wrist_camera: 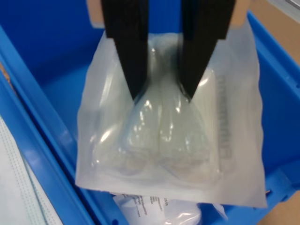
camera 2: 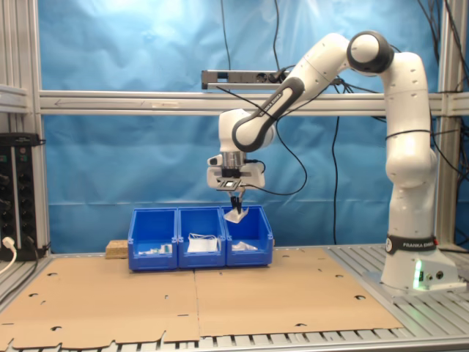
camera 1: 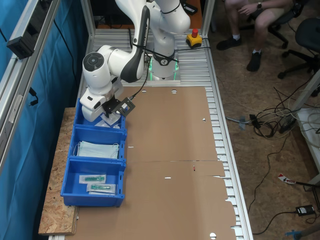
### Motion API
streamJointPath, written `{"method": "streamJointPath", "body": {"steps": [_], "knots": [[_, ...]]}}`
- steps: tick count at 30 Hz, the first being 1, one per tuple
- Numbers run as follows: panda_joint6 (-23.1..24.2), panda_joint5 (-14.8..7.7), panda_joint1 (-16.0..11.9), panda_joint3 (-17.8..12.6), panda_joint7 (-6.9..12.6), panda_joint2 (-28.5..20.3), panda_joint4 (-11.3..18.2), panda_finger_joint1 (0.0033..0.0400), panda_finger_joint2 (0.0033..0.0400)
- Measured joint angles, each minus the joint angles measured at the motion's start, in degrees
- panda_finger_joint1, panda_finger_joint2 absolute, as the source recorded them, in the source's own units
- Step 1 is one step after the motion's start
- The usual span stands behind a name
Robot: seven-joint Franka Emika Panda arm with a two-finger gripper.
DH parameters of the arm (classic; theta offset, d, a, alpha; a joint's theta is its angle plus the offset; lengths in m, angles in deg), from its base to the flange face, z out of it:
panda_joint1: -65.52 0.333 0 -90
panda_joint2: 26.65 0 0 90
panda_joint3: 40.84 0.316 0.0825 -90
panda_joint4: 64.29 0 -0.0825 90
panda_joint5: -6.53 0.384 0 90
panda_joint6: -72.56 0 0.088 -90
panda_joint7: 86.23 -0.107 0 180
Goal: Pick and place sorting task of medical equipment.
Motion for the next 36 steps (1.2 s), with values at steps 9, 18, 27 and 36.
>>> {"method": "streamJointPath", "body": {"steps": [9,18,27,36], "knots": [[1.71,0.00,-0.01,-1.26,-0.66,0.23,0.25,0.0046,0.0046],[2.45,0.00,-0.10,-3.26,-1.81,0.24,0.47,0.0046,0.0046],[2.95,0.00,-0.18,-4.30,-2.57,0.24,0.60,0.0046,0.0046],[3.20,0.00,-0.18,-4.53,-3.28,0.24,0.61,0.0046,0.0046]]}}
